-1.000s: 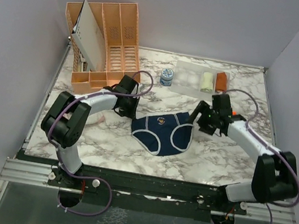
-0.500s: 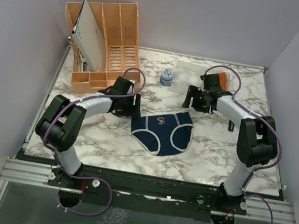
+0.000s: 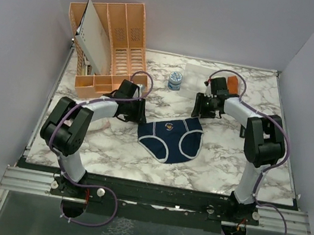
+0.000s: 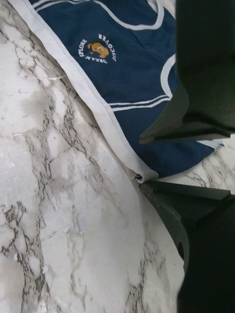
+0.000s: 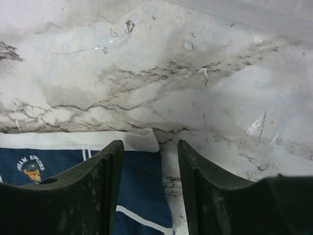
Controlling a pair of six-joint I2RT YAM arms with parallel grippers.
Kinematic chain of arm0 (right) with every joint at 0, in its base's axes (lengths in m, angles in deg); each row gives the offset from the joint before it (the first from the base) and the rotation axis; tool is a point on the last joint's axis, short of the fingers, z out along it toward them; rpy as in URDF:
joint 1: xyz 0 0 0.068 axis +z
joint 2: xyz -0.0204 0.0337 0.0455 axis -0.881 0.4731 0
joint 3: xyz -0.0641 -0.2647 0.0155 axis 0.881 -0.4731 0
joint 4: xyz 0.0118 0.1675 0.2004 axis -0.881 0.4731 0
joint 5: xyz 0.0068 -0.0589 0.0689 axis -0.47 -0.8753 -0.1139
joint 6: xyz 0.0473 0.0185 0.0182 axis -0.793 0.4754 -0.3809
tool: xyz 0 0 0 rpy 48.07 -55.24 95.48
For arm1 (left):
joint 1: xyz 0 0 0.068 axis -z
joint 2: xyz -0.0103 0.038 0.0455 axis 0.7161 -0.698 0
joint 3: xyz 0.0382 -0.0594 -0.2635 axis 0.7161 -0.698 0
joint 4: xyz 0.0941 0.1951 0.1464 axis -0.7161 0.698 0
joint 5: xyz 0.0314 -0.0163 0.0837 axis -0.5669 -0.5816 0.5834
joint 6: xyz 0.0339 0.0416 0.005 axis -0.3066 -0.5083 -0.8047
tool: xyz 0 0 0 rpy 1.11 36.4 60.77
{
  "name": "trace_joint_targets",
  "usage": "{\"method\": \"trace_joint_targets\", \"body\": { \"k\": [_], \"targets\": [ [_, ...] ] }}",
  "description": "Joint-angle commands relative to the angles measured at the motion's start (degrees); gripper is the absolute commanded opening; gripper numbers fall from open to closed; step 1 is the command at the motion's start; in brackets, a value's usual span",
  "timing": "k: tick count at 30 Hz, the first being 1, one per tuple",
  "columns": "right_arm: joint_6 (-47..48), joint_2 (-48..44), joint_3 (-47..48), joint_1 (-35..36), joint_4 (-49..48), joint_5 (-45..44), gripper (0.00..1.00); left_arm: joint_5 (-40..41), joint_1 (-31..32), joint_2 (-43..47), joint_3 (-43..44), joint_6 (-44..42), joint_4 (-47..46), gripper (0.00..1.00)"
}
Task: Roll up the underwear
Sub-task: Flatten out the underwear at the center of the board.
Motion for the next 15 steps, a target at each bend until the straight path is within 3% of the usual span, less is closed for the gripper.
{"method": "trace_joint_targets", "body": {
  "k": [1,9,15],
  "targets": [
    [1.2,3.1,0.8,-0.2,0.6,2.3,0.47,-1.8,0.1,-4.4,0.1,-0.7,2.5,0.34],
    [2.8,2.4,-0.2,0.1,-0.2,1.5,0.33,-2.3,0.1,-6.0,0.3,-0.2,2.5,0.14],
    [2.5,3.0,-0.3,1.8,-0.9,-0.6,0.00,-2.1,0.1,-5.4,0.5,-0.8,2.7,0.00]
  ]
}}
